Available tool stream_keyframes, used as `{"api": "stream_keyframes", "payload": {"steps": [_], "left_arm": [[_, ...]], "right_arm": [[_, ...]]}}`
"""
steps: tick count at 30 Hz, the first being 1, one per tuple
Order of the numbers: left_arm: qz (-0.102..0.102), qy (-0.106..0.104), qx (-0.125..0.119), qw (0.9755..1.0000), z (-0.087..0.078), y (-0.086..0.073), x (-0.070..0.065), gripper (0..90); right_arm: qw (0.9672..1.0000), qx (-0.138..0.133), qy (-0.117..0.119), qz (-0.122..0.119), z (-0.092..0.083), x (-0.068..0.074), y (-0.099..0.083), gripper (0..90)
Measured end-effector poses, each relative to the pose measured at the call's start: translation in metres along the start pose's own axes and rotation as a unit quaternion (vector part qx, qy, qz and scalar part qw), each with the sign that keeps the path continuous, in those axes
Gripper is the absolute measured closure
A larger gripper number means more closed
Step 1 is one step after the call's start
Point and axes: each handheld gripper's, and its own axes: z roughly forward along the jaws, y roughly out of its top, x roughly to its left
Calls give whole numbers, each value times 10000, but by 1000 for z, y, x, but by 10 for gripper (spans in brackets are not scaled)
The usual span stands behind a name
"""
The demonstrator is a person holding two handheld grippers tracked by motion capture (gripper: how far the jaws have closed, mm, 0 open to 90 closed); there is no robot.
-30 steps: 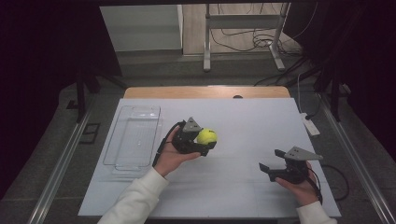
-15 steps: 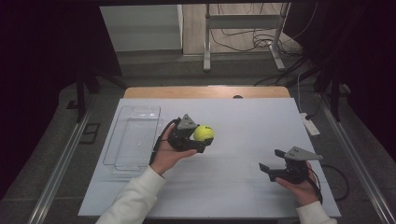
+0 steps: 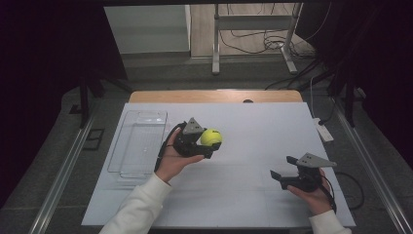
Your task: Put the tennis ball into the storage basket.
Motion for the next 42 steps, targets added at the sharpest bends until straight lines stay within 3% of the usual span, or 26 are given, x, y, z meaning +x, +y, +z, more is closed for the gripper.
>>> {"api": "stream_keyframes", "payload": {"steps": [42], "left_arm": [[-156,246,-341,9990,-28,6,19,269]], "right_arm": [[10000,-4,-7,-14,0,0,0,140]]}}
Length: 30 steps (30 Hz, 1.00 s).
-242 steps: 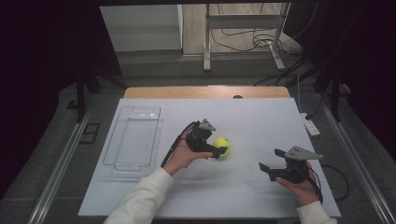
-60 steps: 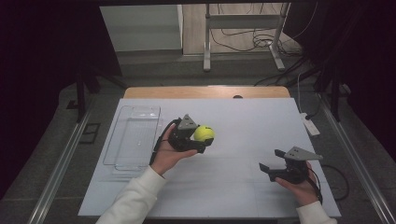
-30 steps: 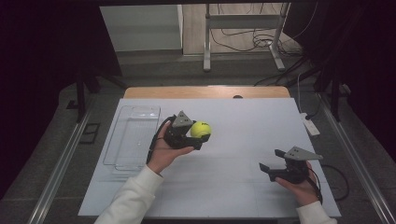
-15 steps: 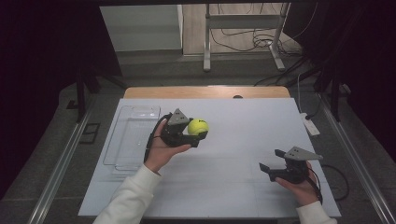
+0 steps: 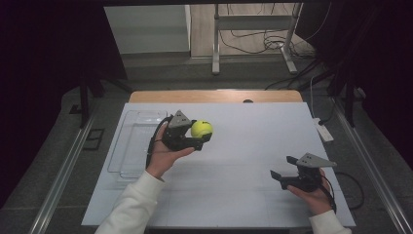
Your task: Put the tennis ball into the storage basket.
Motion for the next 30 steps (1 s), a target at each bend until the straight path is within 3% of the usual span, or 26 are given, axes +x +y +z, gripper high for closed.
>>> {"api": "stream_keyframes", "payload": {"steps": [30], "left_arm": [[-197,230,-228,9993,-19,2,18,269]], "right_arm": [[10000,-1,-4,1,0,0,0,140]]}}
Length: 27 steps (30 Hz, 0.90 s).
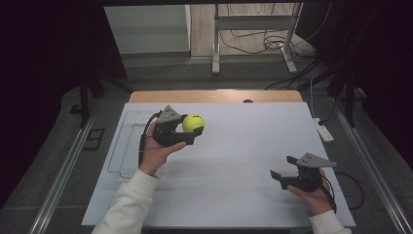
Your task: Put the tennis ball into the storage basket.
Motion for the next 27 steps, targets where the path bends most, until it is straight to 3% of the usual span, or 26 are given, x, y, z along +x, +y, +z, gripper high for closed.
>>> {"api": "stream_keyframes", "payload": {"steps": [27], "left_arm": [[-92,133,-165,9997,-14,3,10,269]], "right_arm": [[10000,-7,-3,4,0,0,0,140]]}}
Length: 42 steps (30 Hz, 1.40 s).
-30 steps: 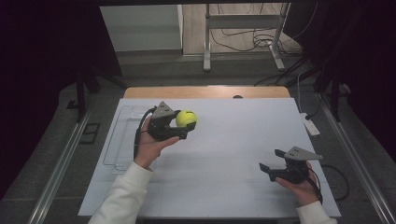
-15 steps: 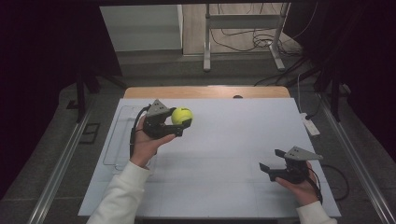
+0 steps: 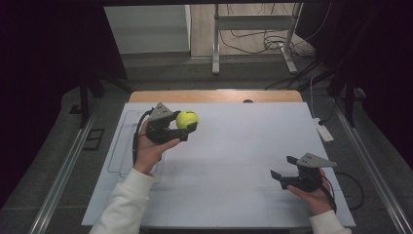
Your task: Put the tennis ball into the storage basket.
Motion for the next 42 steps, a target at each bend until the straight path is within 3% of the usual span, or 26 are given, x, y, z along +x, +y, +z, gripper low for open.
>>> {"api": "stream_keyframes", "payload": {"steps": [22,42], "left_arm": [[-240,247,-148,9993,-13,0,19,269],[-336,472,-174,9982,-18,-3,32,269]], "right_arm": [[10000,7,2,-2,0,0,0,140],[10000,7,11,-11,1,0,0,139]]}}
